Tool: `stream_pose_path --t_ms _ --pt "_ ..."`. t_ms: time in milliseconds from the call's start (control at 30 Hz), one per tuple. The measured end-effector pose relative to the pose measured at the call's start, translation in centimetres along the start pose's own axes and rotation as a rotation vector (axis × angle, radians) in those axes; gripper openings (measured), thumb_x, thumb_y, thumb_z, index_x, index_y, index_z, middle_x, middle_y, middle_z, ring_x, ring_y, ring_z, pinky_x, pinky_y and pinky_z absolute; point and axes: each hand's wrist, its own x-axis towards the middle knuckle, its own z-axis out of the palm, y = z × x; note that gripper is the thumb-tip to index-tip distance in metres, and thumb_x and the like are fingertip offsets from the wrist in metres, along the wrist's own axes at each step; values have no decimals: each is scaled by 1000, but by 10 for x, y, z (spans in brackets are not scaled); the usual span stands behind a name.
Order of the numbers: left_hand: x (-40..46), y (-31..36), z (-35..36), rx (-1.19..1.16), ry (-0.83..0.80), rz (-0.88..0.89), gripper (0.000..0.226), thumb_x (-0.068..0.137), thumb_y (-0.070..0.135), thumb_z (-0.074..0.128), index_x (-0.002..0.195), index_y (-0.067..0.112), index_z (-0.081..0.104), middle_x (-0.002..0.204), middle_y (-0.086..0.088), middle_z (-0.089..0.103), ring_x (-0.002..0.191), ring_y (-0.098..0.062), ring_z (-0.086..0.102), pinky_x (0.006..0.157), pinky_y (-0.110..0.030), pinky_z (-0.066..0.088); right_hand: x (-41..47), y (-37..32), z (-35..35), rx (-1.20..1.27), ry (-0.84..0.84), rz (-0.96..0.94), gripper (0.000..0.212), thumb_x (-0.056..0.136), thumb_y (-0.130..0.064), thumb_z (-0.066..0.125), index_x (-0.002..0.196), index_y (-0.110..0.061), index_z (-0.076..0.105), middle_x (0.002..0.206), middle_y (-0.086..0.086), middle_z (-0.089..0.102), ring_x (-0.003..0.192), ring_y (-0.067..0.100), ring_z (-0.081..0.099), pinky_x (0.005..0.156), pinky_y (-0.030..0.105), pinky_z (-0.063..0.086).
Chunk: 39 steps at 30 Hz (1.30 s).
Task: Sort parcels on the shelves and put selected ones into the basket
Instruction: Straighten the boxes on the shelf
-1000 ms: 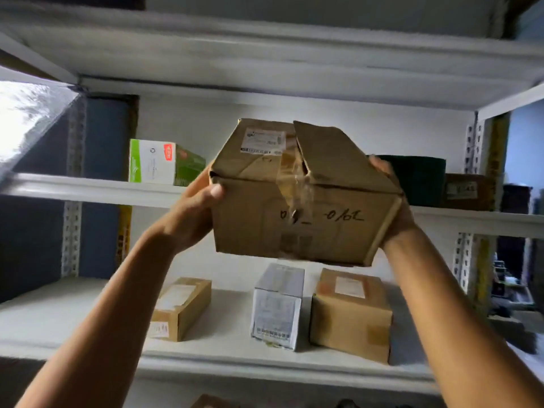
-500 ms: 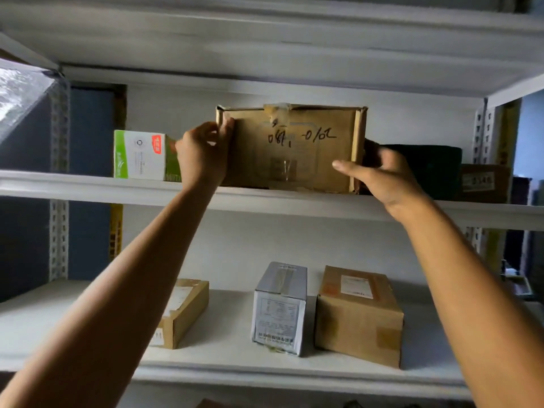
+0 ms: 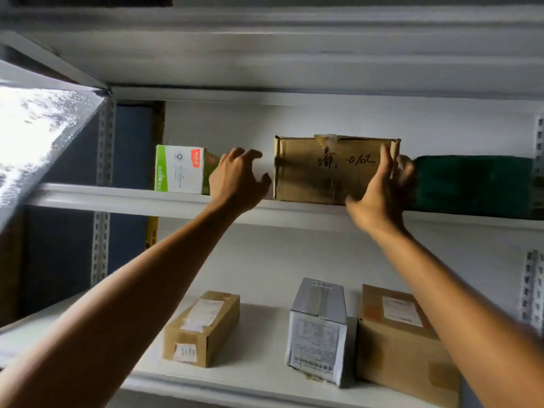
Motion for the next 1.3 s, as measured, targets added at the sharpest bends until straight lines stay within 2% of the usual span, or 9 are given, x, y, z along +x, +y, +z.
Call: stream_pose_path --t_ms 167,233,333,567,733,867,1033,1200,1300 --pt "20 -60 -24 230 -8 -345 106 67 54 84 154 38 25 164 -17 -11 149 -49 -10 118 -63 5 -44 -41 25 323 170 -231 73 74 -30 71 142 -18 47 139 16 37 127 31 37 102 42 37" --pt "26 -80 -24 188 -32 -475 106 65 54 85 151 45 23 164 -17 -11 148 -52 -4 116 -67 10 -61 -60 31 519 53 -173 65 76 -33 68 137 -19 50 132 9 38 119 22 41 98 20 36" --pt "29 -97 -27 79 15 -485 84 66 47 85 135 39 39 143 -18 27 127 -46 38 100 -59 39 -85 -70 42 606 -82 -226 55 80 -33 66 132 -24 52 124 1 45 108 11 47 85 1 35" --pt "-7 -76 -50 -87 293 -287 73 61 53 76 123 33 45 132 -15 34 121 -33 36 93 -51 41 -110 -83 69 913 -396 177 26 95 -15 65 121 -18 61 88 0 66 82 12 63 70 25 52" --pt "-87 -47 -59 -248 474 -117 78 64 53 78 129 36 39 144 -20 24 137 -34 26 98 -60 46 -117 -110 70 1261 -745 452 41 95 -50 60 130 -30 54 122 12 63 104 27 67 76 35 58" --pt "-157 -26 -50 -284 509 98 78 64 38 90 125 32 41 146 -13 15 141 -44 20 103 -48 49 -130 -124 71 1528 -912 348 76 86 -60 59 149 -22 43 135 18 59 116 33 63 84 45 58" --pt "-227 -19 -60 -491 366 279 59 87 57 60 122 13 41 129 -13 29 132 -29 35 99 -30 44 -164 -98 53 1780 -873 319 73 68 -46 83 126 -12 56 115 16 66 102 31 65 83 47 58" --pt "-235 -29 -79 -1056 -63 -205 69 80 71 63 137 41 39 136 0 51 124 -26 57 88 -53 58 -193 -70 42 1458 -702 210 86 79 -36 72 151 -9 33 137 26 56 120 45 59 96 67 50" --pt "-232 -38 -85 -1242 -389 -341 92 71 45 76 148 47 27 141 -2 54 121 -28 63 87 -47 58 -211 -58 36 1397 -641 258 108 75 -48 81 158 -19 20 140 16 59 126 38 59 104 68 44"
